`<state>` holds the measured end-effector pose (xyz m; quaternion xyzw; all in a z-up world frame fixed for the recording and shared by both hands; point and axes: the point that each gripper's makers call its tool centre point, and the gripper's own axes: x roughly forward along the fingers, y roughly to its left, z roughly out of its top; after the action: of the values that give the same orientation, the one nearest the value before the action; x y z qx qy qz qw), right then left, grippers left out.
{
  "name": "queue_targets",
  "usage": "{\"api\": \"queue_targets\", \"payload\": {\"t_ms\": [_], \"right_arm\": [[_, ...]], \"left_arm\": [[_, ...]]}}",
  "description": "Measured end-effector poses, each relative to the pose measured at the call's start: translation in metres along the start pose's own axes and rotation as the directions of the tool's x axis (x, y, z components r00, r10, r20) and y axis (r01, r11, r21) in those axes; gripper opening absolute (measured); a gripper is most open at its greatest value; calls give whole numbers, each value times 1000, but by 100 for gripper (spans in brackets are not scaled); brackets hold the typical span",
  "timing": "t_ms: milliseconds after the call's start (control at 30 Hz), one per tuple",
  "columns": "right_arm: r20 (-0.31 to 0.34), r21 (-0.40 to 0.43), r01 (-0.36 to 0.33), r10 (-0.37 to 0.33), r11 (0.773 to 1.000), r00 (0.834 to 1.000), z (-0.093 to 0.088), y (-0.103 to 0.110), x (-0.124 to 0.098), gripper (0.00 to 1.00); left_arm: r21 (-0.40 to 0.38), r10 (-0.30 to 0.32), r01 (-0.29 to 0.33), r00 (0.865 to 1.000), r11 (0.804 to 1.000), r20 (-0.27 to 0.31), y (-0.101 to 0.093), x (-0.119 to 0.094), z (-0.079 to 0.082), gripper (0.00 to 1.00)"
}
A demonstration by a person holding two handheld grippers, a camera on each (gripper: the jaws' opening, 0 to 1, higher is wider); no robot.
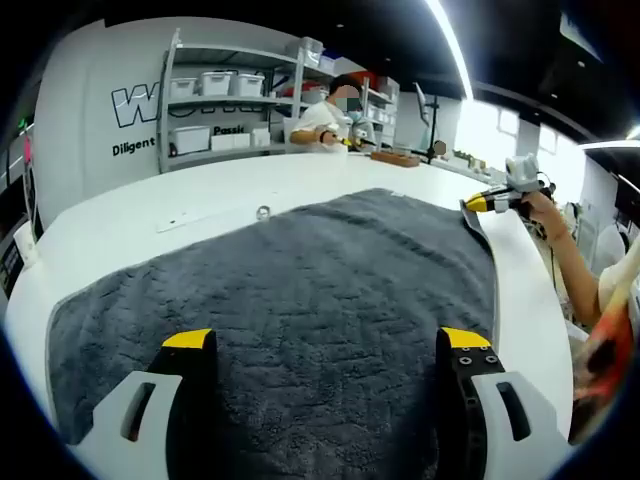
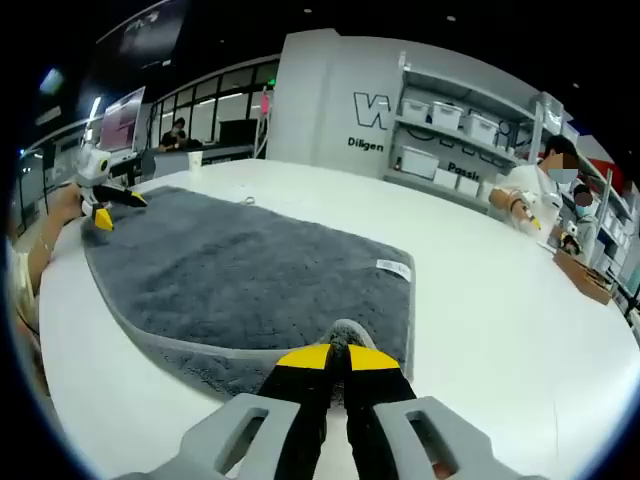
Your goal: Open the folded towel by lifting each exposed corner and separating the folded layers until the towel lies flat within the target outline without major curled edges
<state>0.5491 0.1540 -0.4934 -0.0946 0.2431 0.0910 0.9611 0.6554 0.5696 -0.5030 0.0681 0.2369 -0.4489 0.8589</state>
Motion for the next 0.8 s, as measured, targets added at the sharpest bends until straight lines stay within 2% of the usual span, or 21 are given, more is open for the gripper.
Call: {"api": "queue_targets", "payload": {"t_ms": [67,167,267,600,800], "right_arm": [[3,15,-6,6,1000,1000,-6,-2,-5,0],[-35,27,8,-7,1000,999,-23,-3,-12,0],[-43,39,8,-7,999,999,-32,-3,-16,0],[-87,7,21,-21,1000,996,-48,0,-35,0],[-84,19,15,-14,1000,996,-49,1,-52,0]], "left_arm": [[-1,0,0,1000,1000,-1,1,0,0,88],[-4,6,-6,1000,1000,-2,4,0,0,88],[-5,6,-6,1000,1000,-5,4,0,-1,88],[-4,1,-1,1000,1000,-7,4,0,-1,88],[-7,-9,9,1000,1000,-9,1,0,-2,88]]}}
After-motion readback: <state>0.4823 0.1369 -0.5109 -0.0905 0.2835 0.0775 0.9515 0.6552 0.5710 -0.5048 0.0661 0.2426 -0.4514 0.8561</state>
